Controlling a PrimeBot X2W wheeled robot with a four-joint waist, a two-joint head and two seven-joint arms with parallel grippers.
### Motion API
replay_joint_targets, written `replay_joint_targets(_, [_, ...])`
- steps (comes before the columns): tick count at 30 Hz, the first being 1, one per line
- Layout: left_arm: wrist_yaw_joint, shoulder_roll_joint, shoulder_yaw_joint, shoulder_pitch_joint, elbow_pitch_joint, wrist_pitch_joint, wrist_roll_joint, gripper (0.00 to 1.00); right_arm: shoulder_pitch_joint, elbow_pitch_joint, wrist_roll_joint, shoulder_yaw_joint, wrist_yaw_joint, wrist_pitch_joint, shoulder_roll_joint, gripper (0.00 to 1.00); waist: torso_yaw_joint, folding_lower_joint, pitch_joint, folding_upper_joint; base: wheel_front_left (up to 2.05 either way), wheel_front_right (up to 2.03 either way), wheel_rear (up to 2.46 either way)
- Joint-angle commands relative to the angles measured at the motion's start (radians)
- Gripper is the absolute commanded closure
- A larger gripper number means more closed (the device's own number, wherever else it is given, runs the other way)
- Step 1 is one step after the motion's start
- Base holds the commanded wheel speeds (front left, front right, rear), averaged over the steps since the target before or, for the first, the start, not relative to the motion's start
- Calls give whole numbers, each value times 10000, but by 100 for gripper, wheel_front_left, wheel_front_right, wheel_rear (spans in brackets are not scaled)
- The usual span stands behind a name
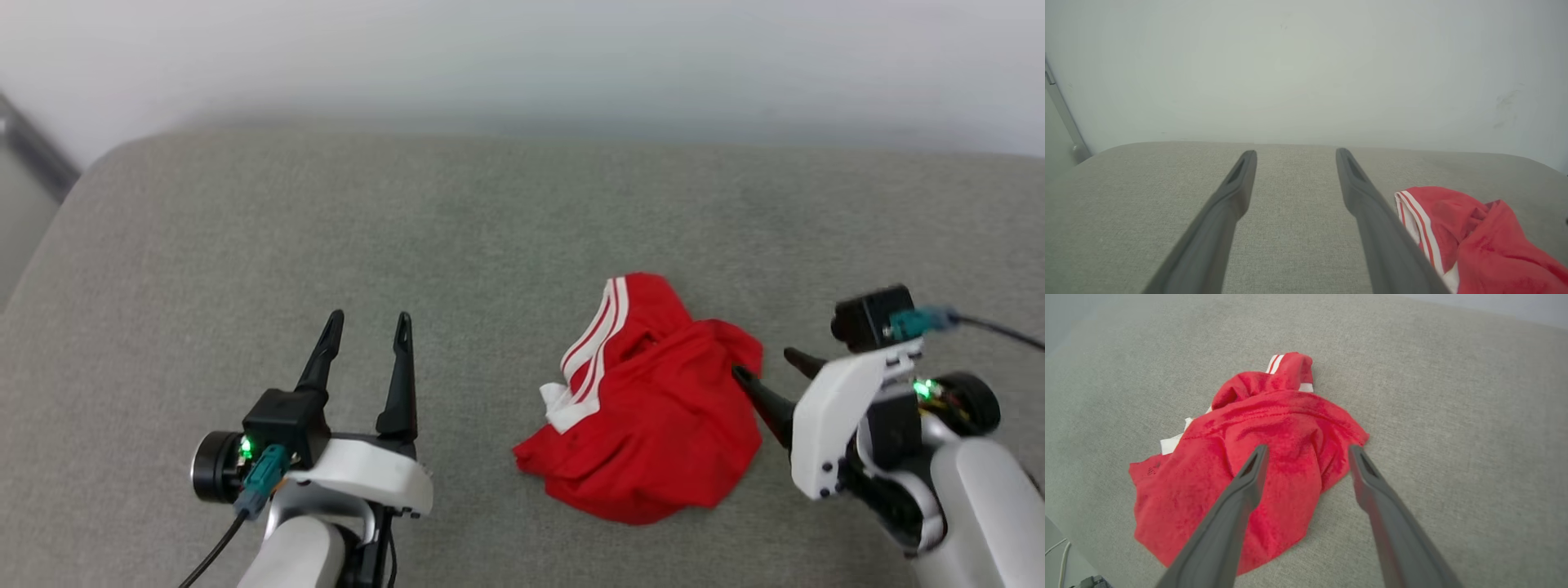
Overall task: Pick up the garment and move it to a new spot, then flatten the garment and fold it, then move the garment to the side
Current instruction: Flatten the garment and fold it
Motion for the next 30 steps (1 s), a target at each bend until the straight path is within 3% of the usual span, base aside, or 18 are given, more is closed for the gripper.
replay_joint_targets(1, [-27, -101, -70, -239, 16, -72, 66, 0, -542, 190, 268, 280, -2, 297, -290, 0, 410, -1, 460, -1, 0, 0, 0])
replay_joint_targets(9, [-208, -477, -152, -555, 355, -206, 137, 0, -1827, 1329, 1185, 1830, -2, 1111, -990, 0, 868, -1, 798, -1, 0, 0, 0])
replay_joint_targets(10, [-226, -575, -136, -623, 423, -236, 193, 0, -2121, 1716, 1421, 2151, -2, 1229, -1170, 14, 931, -1, 934, -1, 0, 0, 0])
replay_joint_targets(11, [-253, -585, -122, -632, 454, -242, 195, 0, -2190, 1812, 1503, 2229, -2, 1221, -1205, 70, 944, -1, 962, -1, 0, 0, 0])
replay_joint_targets(12, [-271, -590, -103, -657, 477, -244, 189, 0, -2267, 1888, 1569, 2300, -2, 1184, -1231, 100, 953, -1, 986, -1, 0, 0, 0])
replay_joint_targets(21, [-303, -560, 143, -463, 561, -265, 332, 0, -2612, 1508, 1551, 2480, -2, 431, -1592, 100, 694, -1, 760, -1, 0, 0, 0])
replay_joint_targets(26, [-299, -434, 324, -87, 594, -266, 310, 0, -1721, 371, 1169, 1762, -2, -218, -1836, 100, 226, -1, 172, -1, 0, 0, 0])
replay_joint_targets(30, [-252, -368, 389, 138, 592, -256, 261, 0, -594, -402, 860, 941, -2, -454, -1675, 100, 3, -1, -142, -1, 0, 0, 0])
